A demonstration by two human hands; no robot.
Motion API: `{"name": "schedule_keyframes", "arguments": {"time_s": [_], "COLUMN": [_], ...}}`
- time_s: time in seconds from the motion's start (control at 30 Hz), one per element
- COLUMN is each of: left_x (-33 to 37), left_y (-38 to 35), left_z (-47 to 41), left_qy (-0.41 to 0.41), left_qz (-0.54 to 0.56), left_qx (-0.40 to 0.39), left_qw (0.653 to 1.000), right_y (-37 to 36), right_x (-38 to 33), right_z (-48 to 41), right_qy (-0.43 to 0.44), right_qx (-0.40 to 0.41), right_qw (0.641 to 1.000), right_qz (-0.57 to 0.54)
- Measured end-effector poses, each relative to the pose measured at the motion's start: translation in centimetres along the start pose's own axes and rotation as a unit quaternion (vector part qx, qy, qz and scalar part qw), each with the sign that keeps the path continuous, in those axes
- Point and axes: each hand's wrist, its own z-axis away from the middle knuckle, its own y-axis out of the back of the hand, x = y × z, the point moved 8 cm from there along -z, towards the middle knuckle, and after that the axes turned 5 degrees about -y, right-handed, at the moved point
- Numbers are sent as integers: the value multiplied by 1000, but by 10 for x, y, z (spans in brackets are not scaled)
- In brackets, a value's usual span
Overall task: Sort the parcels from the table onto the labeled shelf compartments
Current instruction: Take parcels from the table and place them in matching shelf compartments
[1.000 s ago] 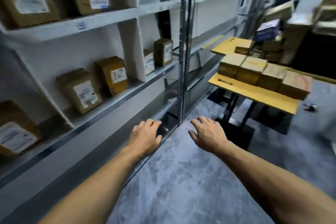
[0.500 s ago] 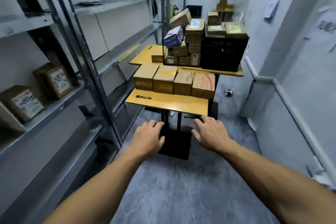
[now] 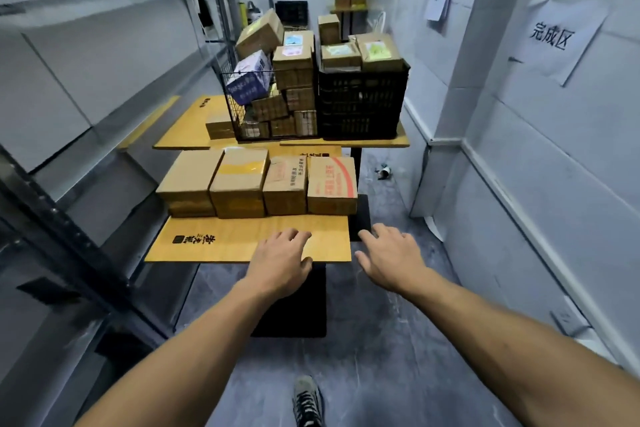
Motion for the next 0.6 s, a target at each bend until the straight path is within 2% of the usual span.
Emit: {"name": "schedule_keyframes", "arguments": {"time_s": [0.23, 0.4, 0.6], "left_x": [-54, -83, -106], "left_y": [-27, -36, -65], "left_z": [-132, -224, -278], "left_qy": [9, -31, -61], "left_qz": [-2, 3, 5], "left_qx": [-31, -40, -64], "left_qw": [999, 999, 996], "right_y": [-28, -36, -81], "right_x": [9, 21, 40], "right_z": [-122, -214, -278], "right_qy": [-35, -74, -142], "right_qx": [-59, -72, -119], "right_qw": [998, 994, 973], "right_qz": [7, -16, -134]}}
